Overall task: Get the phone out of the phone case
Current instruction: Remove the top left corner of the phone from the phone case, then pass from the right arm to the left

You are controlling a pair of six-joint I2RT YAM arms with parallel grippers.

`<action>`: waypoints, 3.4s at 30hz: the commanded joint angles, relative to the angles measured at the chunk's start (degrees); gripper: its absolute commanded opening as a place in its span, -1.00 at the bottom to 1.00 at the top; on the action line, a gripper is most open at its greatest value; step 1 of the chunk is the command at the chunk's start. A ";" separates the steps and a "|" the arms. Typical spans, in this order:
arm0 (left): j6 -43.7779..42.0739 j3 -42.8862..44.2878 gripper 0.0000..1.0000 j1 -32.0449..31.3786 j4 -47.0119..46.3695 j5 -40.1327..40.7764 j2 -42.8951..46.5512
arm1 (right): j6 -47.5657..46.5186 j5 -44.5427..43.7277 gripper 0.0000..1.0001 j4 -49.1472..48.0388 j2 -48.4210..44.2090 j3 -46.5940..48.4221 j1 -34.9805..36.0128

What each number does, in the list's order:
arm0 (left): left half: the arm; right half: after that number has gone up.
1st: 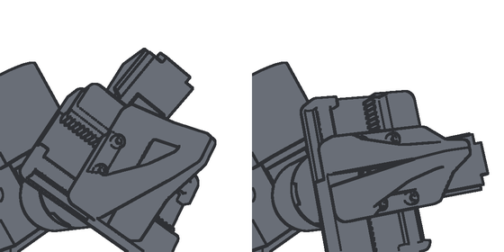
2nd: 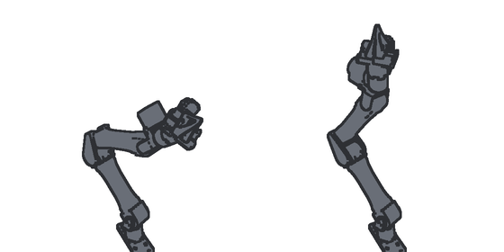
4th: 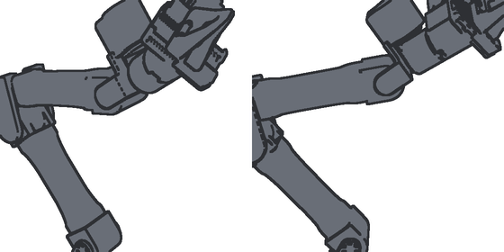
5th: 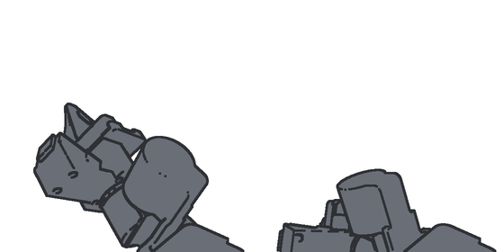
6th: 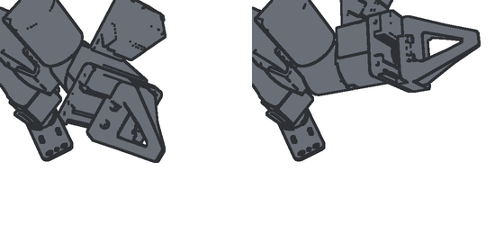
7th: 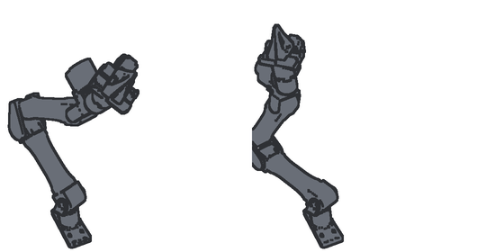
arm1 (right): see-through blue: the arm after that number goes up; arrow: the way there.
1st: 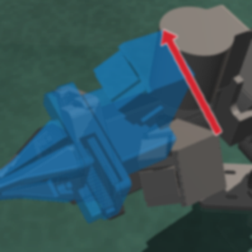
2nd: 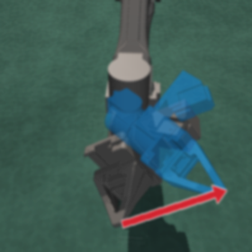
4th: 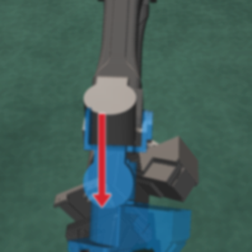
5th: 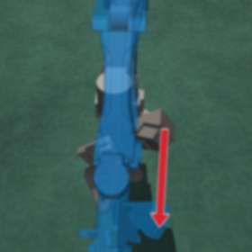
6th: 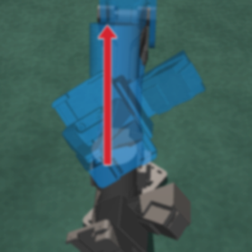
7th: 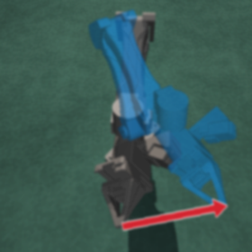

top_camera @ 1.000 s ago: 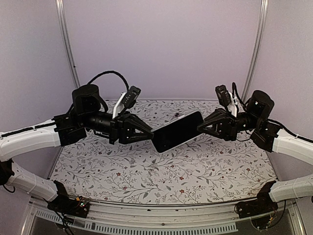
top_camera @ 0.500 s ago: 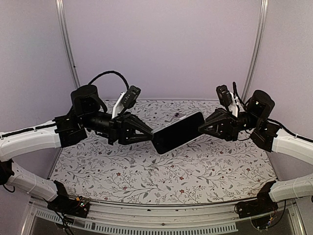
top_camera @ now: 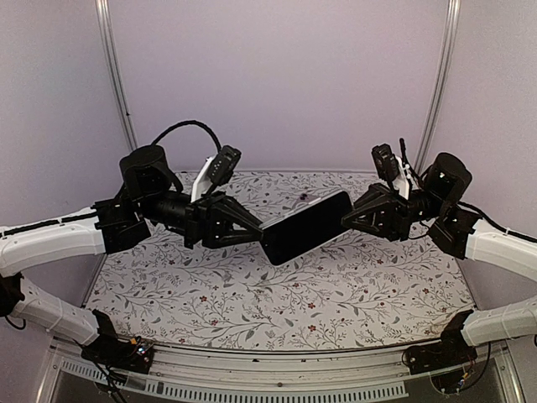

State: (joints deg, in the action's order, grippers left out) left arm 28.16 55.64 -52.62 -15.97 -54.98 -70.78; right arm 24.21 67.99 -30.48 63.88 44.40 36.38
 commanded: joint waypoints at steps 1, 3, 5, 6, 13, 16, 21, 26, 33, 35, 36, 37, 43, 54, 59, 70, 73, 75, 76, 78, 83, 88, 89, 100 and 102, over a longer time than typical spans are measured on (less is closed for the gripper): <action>0.31 0.35 -0.76 -2.31 -5.39 -4.82 -0.14 | -0.13 -1.03 -1.00 -1.78 0.98 1.71 0.54; 0.31 0.35 -0.75 -2.31 -5.48 -4.94 -0.09 | -0.12 -1.01 -1.00 -1.91 1.07 1.71 0.64; 0.31 0.35 -0.71 -2.40 -5.68 -5.34 -0.14 | -0.16 -1.07 -1.00 -2.07 1.07 1.66 0.65; 0.58 0.23 -0.68 -2.40 -5.92 -5.62 -0.14 | -0.13 -1.10 -1.00 -2.04 1.03 1.65 0.64; 1.60 -0.33 -0.64 -3.05 -7.47 -6.89 -0.19 | -0.04 -0.76 -1.00 -2.28 0.68 1.56 0.80; 1.88 -0.35 -0.60 -3.64 -8.00 -7.40 -0.23 | -0.08 -0.54 -1.00 -2.30 0.57 1.56 1.01; 2.10 -0.27 -0.54 -3.97 -8.89 -7.80 -0.69 | -0.02 -0.14 -1.00 -2.30 0.41 1.48 1.23; 2.19 0.04 -0.56 -4.14 -9.25 -7.86 -1.49 | 0.05 0.00 -1.00 -2.30 -0.19 1.39 1.45; 2.71 0.17 -0.60 -4.59 -10.59 -8.56 -2.14 | 0.31 -0.05 -1.00 -2.39 -0.67 1.21 1.64; 3.13 0.04 -0.60 -4.83 -11.44 -9.24 -2.32 | 0.28 -0.05 -1.00 -2.48 -0.77 1.23 1.69; 3.31 0.00 -0.60 -4.84 -11.67 -9.63 -2.40 | 0.31 0.02 -1.00 -2.48 -0.70 1.22 1.70; 3.38 0.00 -0.60 -4.89 -11.67 -9.67 -2.43 | 0.31 0.04 -1.00 -2.48 -0.81 1.21 1.76; 4.34 -0.07 -0.60 -4.87 -12.68 -10.06 -2.86 | 0.31 0.22 -1.00 -2.57 -1.10 1.12 1.81; 0.87 1.92 0.23 -4.54 -6.07 -6.77 -0.89 | 0.23 -1.43 -1.00 -2.12 -2.36 -0.01 1.85; -5.03 2.22 0.97 -2.15 3.33 4.45 5.94 | -0.67 -3.49 -1.00 0.26 -4.11 -1.15 1.85; -14.12 9.22 0.72 -1.78 25.32 25.60 7.35 | -10.05 -7.52 -1.00 16.76 -4.07 2.35 1.79; -16.67 15.93 0.57 -1.89 31.65 24.91 1.48 | -13.98 -9.35 -1.00 22.66 -3.96 3.78 1.84; -18.07 20.31 0.46 -1.87 35.44 23.57 -2.88 | -16.24 -10.69 -1.00 27.00 -3.89 4.90 1.99; -18.88 23.26 0.40 -1.95 37.14 22.84 -5.22 | -17.65 -11.43 -1.00 28.52 -3.85 5.40 2.07; -19.91 26.76 0.28 -2.15 39.69 20.52 -10.00 | -19.40 -12.40 -1.00 30.24 -4.05 6.02 2.14; -21.12 31.43 0.11 -3.34 40.34 18.52 -16.42 | -20.12 -12.88 -1.00 31.74 -4.55 5.92 2.29; -21.38 32.68 -0.04 -3.93 39.44 17.46 -19.49 | -20.08 -12.96 -1.00 31.65 -4.47 5.95 2.36; -21.39 32.69 -0.07 -3.99 39.28 16.95 -19.92 | -20.12 -12.97 -1.00 31.60 -4.47 6.00 2.38; -21.83 31.83 -0.74 -4.77 38.10 15.64 -21.06 | -20.23 -12.01 -1.00 30.87 -2.80 6.27 2.38; -22.00 31.73 -0.84 -4.80 38.26 15.61 -21.14 | -20.08 -12.19 -1.00 30.87 -2.63 6.22 2.38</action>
State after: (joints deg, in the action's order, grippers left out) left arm 6.81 86.65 -56.84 22.74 -38.57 -91.22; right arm 4.21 54.89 3.07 61.12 48.38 38.26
